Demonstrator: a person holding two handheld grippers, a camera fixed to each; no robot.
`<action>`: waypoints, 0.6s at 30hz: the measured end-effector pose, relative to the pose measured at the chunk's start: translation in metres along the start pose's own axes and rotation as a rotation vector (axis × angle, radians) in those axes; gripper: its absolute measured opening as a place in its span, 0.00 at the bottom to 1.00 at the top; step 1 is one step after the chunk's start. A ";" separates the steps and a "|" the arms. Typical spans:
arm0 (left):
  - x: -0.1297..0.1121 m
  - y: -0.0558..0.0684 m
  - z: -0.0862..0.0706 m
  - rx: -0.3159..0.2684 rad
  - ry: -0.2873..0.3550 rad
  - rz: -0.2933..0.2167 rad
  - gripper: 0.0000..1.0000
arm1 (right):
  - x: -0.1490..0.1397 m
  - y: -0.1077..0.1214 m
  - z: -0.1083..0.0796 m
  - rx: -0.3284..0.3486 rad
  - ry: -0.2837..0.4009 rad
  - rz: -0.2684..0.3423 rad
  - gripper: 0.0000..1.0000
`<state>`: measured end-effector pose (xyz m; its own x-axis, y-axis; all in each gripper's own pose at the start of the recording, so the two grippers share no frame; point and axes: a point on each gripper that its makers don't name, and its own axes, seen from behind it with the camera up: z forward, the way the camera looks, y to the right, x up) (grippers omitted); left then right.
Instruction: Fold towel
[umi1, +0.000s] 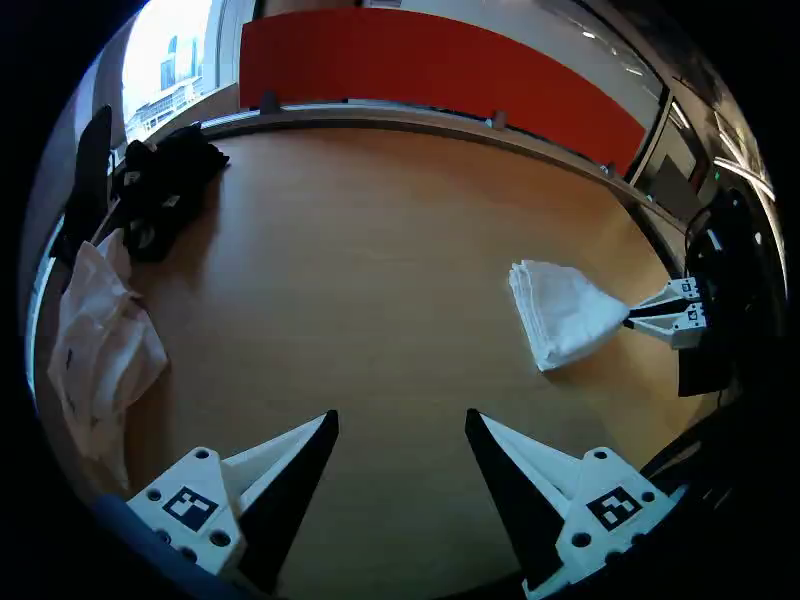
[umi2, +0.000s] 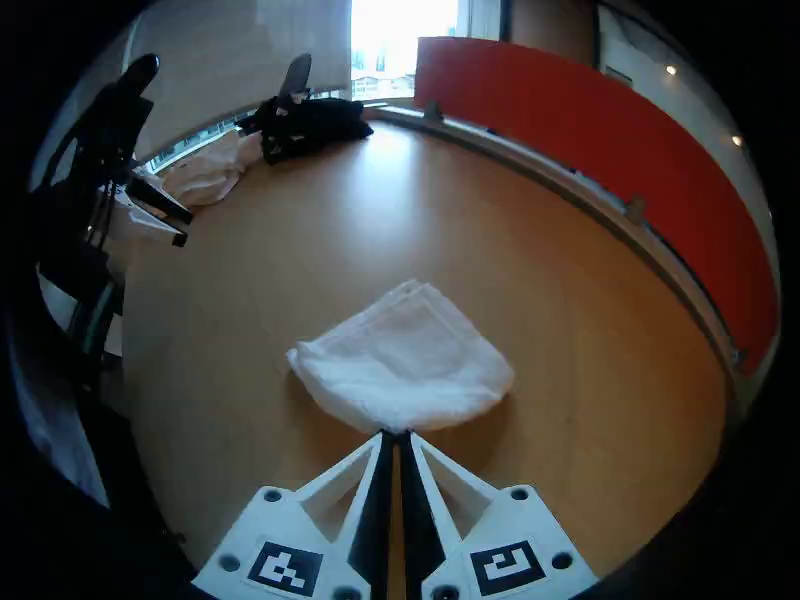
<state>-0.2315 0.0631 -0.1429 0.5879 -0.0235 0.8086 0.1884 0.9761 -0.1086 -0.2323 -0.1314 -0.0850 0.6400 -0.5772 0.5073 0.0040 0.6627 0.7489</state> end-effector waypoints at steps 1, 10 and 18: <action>0.001 0.000 0.000 0.000 0.002 0.001 0.94 | 0.006 0.002 -0.001 -0.002 0.010 -0.006 0.04; 0.013 0.001 -0.004 -0.004 0.031 0.012 0.94 | 0.058 0.017 -0.018 -0.020 0.075 -0.089 0.04; 0.023 0.005 -0.007 -0.012 0.054 0.019 0.94 | 0.090 0.036 -0.042 -0.040 0.117 -0.118 0.04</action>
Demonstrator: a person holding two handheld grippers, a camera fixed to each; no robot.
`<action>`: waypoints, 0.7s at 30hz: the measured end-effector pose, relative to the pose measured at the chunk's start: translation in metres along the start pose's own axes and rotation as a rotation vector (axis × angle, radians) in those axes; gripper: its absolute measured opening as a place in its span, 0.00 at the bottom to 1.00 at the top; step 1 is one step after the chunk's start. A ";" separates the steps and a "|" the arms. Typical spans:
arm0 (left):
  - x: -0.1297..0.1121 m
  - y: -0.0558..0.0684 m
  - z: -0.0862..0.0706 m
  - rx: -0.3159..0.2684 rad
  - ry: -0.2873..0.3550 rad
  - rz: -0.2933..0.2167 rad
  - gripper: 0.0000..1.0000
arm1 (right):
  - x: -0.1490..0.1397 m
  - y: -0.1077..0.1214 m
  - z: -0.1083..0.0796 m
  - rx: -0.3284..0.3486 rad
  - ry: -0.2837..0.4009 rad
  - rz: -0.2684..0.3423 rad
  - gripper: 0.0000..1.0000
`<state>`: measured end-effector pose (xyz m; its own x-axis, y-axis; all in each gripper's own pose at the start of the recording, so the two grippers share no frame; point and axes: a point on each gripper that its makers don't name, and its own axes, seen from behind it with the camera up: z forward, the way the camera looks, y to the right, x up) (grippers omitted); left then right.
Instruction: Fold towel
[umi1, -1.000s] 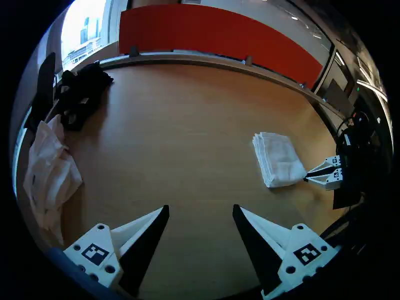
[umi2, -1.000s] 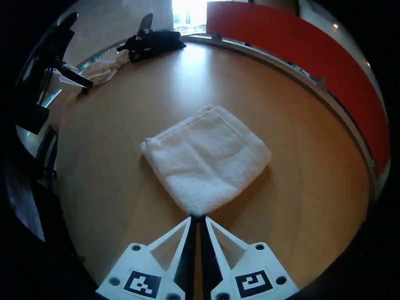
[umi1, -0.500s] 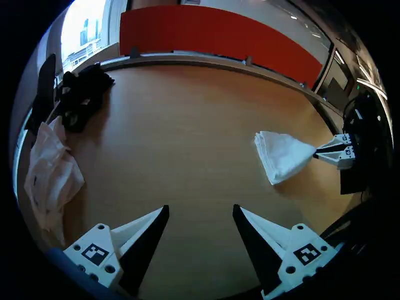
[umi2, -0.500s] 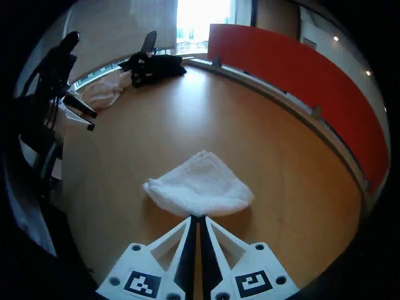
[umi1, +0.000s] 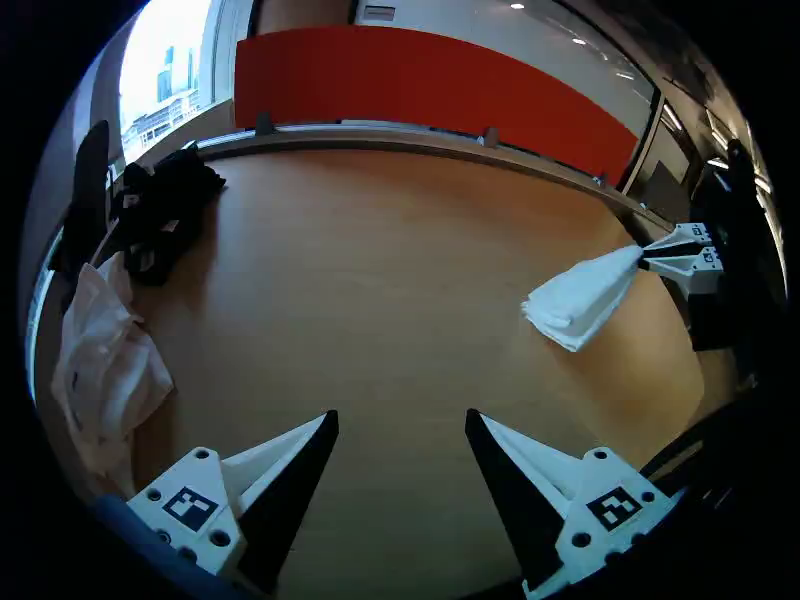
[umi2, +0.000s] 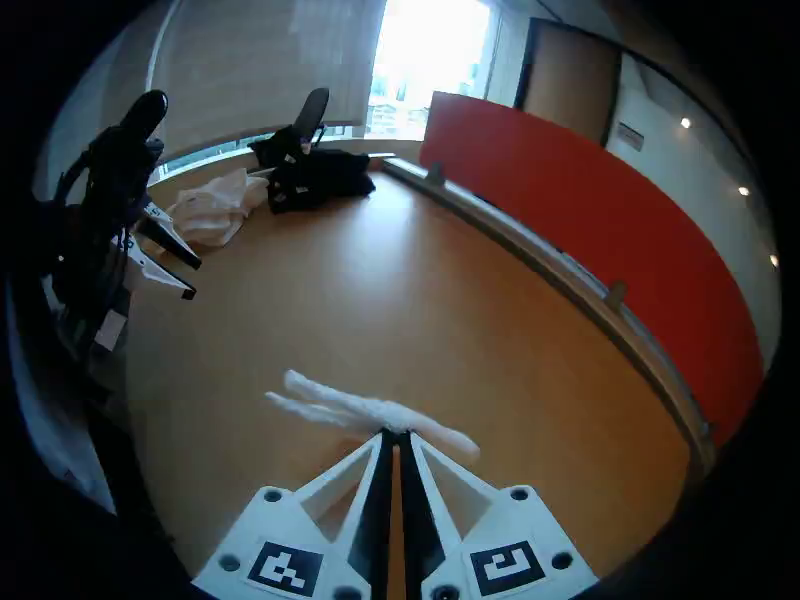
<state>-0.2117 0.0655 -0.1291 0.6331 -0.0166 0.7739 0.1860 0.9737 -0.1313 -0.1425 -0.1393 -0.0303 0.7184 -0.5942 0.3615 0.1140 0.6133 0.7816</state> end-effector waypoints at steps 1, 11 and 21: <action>0.001 0.000 0.000 0.000 0.000 0.002 0.94 | 0.003 0.004 -0.004 -0.003 0.005 0.003 0.04; 0.011 0.001 -0.002 -0.003 0.014 0.012 0.94 | -0.001 0.059 -0.044 -0.081 -0.001 0.013 0.04; 0.021 0.006 0.002 -0.009 0.023 0.012 0.94 | -0.029 0.116 -0.077 -0.144 -0.033 0.056 0.04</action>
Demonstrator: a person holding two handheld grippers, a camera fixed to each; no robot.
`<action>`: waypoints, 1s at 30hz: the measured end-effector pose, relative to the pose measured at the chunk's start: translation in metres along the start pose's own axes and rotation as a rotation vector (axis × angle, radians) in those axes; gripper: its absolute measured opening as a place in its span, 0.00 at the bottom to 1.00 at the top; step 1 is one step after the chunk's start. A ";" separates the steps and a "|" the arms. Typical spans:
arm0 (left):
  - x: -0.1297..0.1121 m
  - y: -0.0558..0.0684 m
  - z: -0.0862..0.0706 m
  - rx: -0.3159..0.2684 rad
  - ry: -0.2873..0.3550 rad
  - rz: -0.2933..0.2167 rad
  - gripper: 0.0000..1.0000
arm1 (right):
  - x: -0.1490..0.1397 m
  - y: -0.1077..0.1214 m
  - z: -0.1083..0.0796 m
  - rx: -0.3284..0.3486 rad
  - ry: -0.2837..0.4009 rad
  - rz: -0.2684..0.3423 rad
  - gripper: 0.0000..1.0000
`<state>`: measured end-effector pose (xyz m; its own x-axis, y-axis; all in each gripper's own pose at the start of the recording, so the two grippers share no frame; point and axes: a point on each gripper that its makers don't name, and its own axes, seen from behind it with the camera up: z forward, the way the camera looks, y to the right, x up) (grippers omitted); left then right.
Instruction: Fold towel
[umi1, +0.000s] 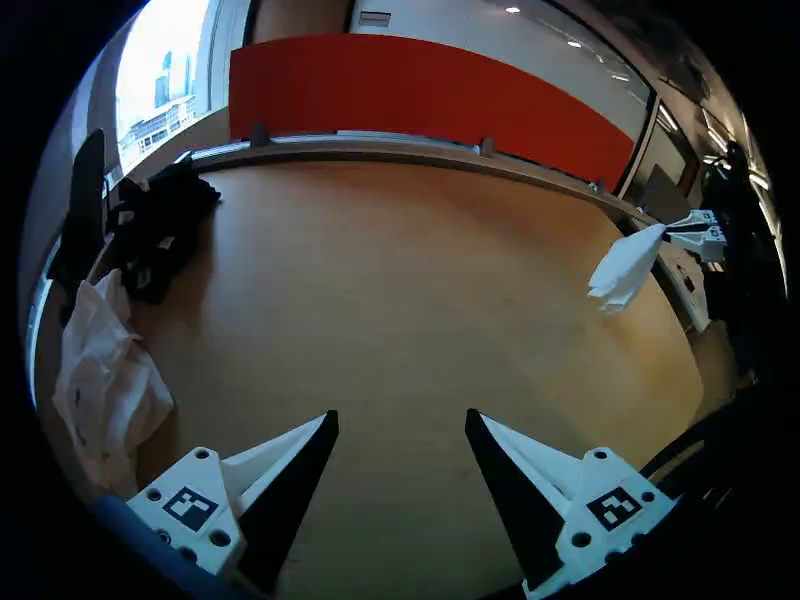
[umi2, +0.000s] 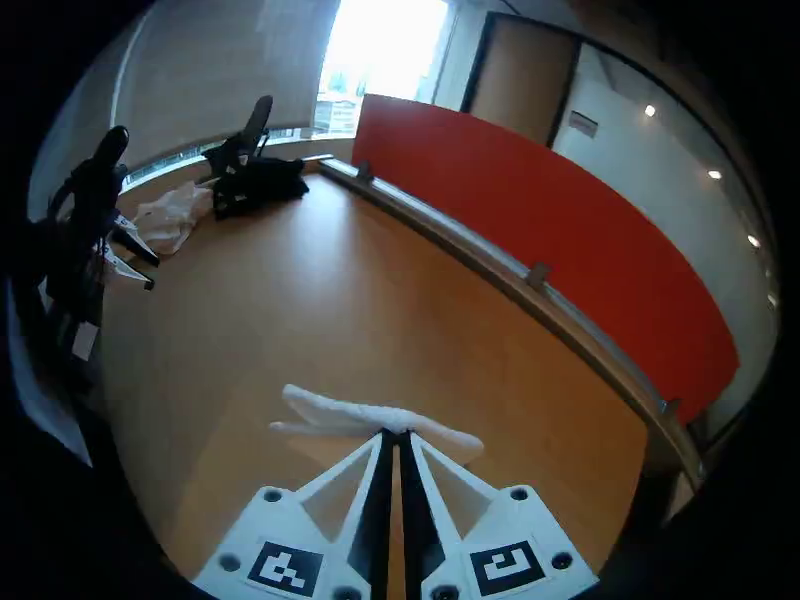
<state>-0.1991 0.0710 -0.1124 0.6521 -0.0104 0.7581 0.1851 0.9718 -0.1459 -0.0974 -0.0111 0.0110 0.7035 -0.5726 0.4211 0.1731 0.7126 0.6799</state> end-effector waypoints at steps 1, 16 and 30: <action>0.001 0.001 0.001 0.000 0.000 0.002 0.94 | -0.003 0.006 -0.002 -0.006 -0.004 0.003 0.04; 0.007 0.010 0.007 -0.004 -0.007 0.011 0.94 | -0.046 0.085 -0.024 -0.090 -0.083 0.026 0.04; 0.010 0.013 0.008 0.008 -0.014 0.014 0.94 | -0.083 0.139 -0.039 -0.142 -0.151 0.044 0.04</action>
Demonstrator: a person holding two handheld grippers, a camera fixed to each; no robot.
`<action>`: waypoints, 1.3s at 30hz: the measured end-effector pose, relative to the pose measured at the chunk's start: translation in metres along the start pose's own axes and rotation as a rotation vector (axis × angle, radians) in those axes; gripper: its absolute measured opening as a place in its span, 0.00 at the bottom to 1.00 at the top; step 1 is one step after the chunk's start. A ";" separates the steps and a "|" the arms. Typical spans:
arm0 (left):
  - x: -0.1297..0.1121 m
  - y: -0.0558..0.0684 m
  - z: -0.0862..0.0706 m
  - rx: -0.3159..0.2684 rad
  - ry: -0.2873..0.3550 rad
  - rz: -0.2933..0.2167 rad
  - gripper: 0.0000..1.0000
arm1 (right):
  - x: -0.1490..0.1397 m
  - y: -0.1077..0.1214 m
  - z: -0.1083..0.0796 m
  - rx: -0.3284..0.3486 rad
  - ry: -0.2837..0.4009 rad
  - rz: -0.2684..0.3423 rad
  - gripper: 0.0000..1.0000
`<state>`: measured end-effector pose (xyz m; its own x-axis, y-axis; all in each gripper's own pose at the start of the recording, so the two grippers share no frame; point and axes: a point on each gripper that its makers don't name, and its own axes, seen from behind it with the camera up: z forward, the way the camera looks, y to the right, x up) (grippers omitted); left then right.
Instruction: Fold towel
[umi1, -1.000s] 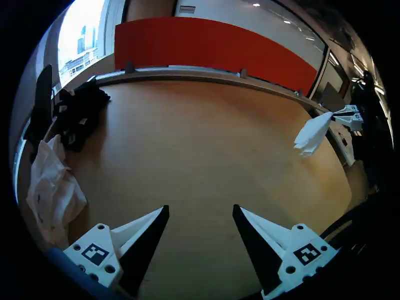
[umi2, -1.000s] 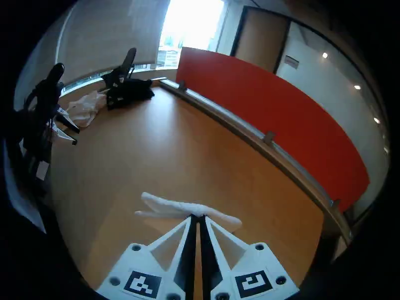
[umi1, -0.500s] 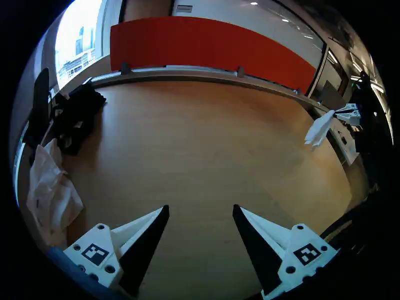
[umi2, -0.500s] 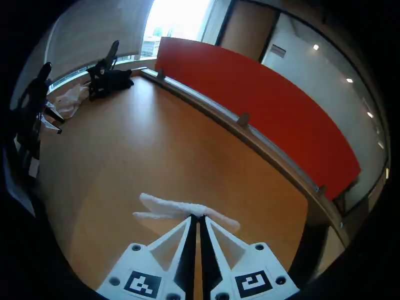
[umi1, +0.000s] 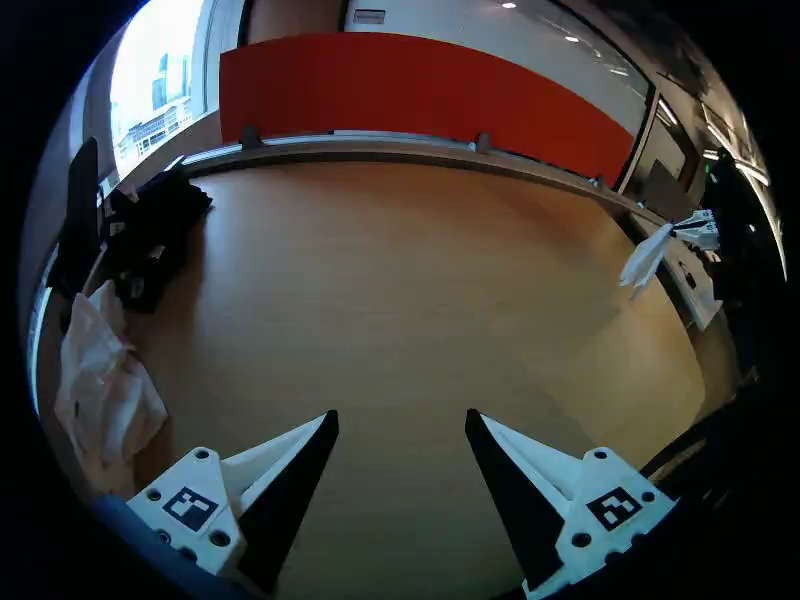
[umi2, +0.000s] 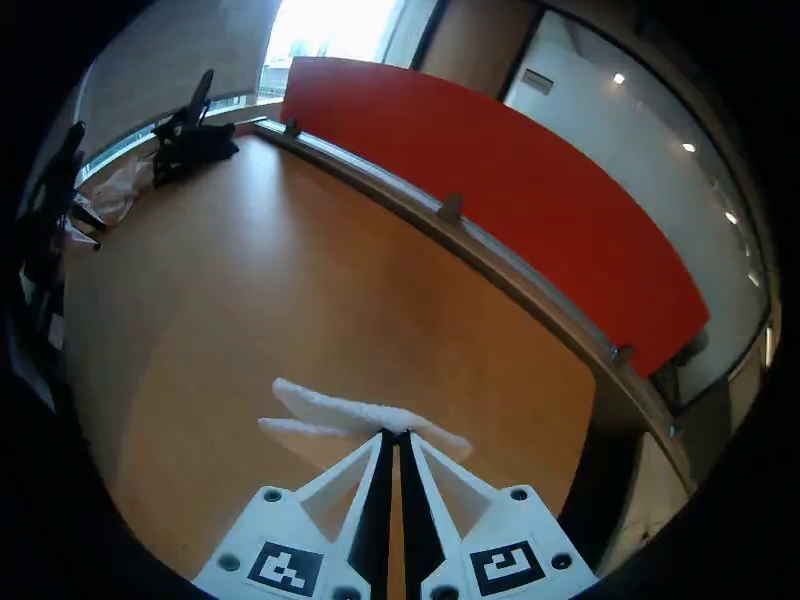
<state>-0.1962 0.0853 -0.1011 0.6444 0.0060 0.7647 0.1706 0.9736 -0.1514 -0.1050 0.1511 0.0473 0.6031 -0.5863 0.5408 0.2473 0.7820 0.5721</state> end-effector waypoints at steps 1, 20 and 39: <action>0.000 0.000 0.000 0.001 0.000 0.001 0.94 | -0.002 0.004 0.000 -0.004 -0.003 0.002 0.04; -0.002 0.002 -0.002 0.023 -0.010 -0.001 0.94 | -0.009 0.050 0.006 -0.053 -0.035 0.012 0.04; 0.002 0.001 -0.003 0.030 -0.008 0.008 0.94 | -0.032 0.047 0.010 -0.044 -0.061 0.024 0.04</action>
<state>-0.1921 0.0858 -0.1017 0.6395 0.0151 0.7687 0.1431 0.9800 -0.1383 -0.1204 0.2044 0.0624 0.5626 -0.5780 0.5912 0.2674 0.8038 0.5314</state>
